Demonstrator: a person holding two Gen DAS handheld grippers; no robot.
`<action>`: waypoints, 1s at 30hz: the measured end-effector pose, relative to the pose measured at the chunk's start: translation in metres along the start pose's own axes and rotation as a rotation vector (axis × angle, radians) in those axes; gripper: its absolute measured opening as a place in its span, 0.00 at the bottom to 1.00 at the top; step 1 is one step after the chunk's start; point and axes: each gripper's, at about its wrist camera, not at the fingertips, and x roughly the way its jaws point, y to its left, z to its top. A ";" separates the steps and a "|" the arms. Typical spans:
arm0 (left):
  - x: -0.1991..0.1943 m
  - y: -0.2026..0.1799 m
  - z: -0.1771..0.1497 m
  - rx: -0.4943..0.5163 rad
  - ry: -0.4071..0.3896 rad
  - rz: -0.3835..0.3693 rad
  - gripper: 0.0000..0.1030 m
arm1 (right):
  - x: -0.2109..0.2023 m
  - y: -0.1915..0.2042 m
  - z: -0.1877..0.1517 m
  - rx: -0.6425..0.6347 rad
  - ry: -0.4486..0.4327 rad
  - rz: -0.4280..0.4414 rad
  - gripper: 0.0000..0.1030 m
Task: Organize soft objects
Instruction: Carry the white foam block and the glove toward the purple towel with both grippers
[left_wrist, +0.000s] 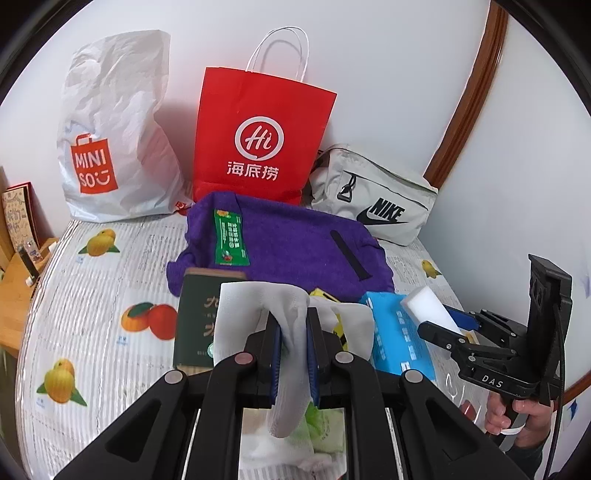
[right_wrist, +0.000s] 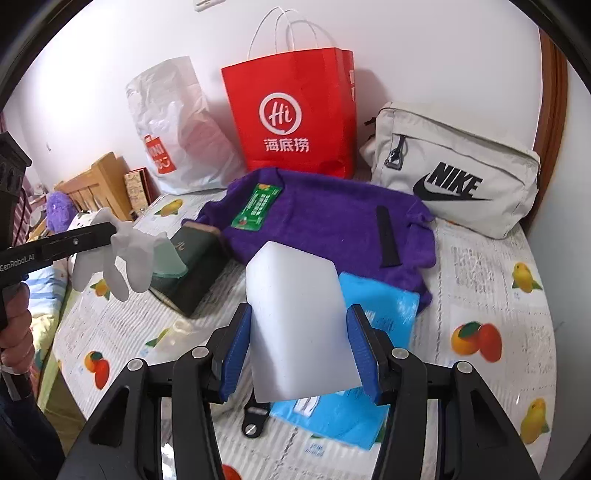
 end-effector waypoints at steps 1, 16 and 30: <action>0.003 0.000 0.003 0.002 0.001 0.000 0.12 | 0.003 -0.003 0.004 0.002 -0.001 -0.004 0.50; 0.049 0.013 0.059 -0.011 0.011 0.006 0.12 | 0.048 -0.041 0.061 0.036 -0.007 -0.062 0.50; 0.101 0.024 0.097 -0.017 0.036 -0.029 0.12 | 0.097 -0.067 0.083 0.053 0.043 -0.122 0.50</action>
